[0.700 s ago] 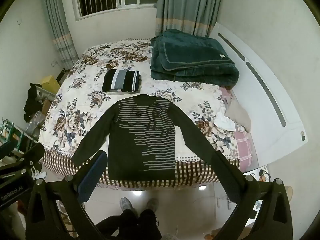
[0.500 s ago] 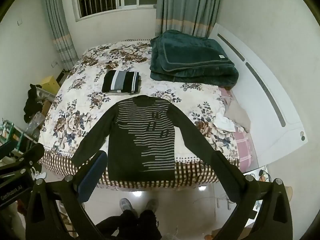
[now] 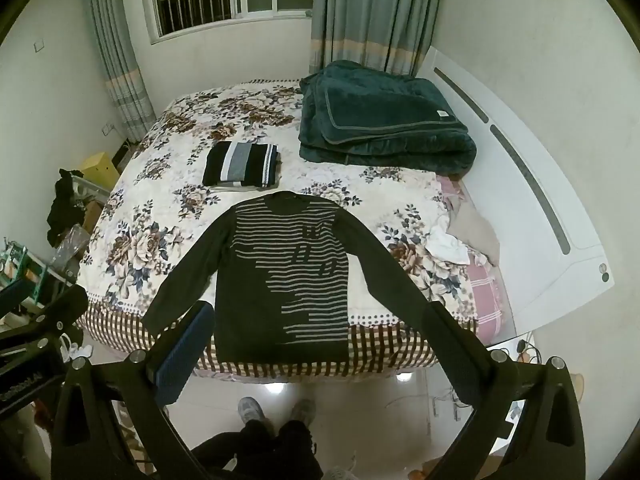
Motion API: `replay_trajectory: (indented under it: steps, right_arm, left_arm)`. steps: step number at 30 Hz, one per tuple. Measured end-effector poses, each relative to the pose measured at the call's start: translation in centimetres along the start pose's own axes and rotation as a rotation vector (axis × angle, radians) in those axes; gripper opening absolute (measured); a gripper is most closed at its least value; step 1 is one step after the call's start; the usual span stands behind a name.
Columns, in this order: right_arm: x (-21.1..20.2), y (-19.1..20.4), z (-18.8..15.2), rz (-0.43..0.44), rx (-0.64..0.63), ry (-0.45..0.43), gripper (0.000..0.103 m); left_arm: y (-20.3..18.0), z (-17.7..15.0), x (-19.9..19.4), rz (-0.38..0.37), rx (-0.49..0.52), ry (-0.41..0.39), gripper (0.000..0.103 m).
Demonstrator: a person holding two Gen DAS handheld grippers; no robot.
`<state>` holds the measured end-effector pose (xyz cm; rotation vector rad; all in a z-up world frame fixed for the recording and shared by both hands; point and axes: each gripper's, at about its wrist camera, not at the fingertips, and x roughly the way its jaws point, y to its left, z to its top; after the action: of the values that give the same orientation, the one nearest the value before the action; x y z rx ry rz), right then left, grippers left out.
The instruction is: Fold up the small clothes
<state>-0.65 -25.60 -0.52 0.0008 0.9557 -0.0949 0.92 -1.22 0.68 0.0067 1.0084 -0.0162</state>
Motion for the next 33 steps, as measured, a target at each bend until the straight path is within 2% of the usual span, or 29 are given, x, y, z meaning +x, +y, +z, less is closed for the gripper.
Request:
replay_trajectory:
  steps: [33]
  right_arm:
    - [0.06, -0.02, 0.98, 0.004, 0.003, -0.001, 0.103]
  left_arm:
    - [-0.29, 0.26, -0.02, -0.003, -0.003, -0.006, 0.103]
